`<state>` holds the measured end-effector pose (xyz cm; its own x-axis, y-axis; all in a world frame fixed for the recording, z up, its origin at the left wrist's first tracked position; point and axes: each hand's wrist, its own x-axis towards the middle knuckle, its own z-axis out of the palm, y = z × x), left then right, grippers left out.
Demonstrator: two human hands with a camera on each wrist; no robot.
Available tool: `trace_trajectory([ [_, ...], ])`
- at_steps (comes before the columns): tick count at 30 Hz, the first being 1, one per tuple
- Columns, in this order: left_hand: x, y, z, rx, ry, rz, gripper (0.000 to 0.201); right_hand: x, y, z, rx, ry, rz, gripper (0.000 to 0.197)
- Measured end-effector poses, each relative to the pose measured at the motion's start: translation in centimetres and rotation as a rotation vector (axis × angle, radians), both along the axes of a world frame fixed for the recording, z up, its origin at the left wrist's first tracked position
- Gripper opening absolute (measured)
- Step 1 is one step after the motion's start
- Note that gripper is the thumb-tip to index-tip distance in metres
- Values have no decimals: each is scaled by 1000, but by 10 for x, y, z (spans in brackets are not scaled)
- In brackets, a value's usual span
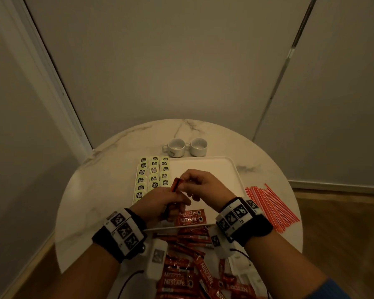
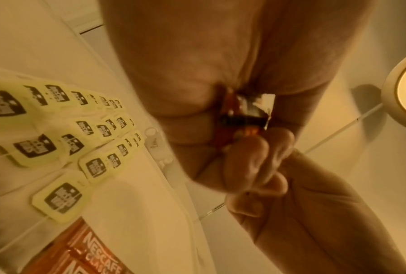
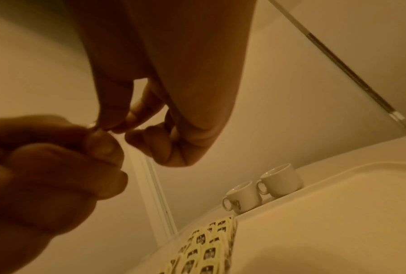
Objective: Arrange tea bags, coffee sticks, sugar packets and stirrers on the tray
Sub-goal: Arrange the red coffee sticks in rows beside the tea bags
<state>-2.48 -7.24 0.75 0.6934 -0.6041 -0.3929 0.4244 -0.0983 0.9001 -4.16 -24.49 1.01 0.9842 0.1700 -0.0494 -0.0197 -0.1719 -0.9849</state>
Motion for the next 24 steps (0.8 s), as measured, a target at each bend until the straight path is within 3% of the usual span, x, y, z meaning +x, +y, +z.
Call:
trace_trajectory([
  [3,-3,5,-2,-66,-151,187,18,-1,-4,7,144,26,-133,12],
  [5,-2,8,-6,-15,-250,261,15,-2,-4,9,122,58,-141,16],
  [9,-4,12,-5,180,-391,195,9,-6,1,5,-28,27,-80,6],
  [11,-4,12,-6,217,-441,248,19,-9,5,3,-59,-41,-160,3],
  [14,0,6,-6,110,-218,481,31,-9,11,-3,-79,-223,-417,11],
  [16,-1,0,-2,11,-74,518,35,-10,16,-9,-219,-435,-456,15],
  [18,-3,-8,3,-59,-116,518,36,-13,23,-18,-388,-608,-371,15],
  [20,-5,-14,8,-92,-213,557,29,-17,28,-27,-495,-670,-285,13],
  [24,1,-15,8,-126,-220,588,19,-23,26,-28,-473,-613,-182,18],
])
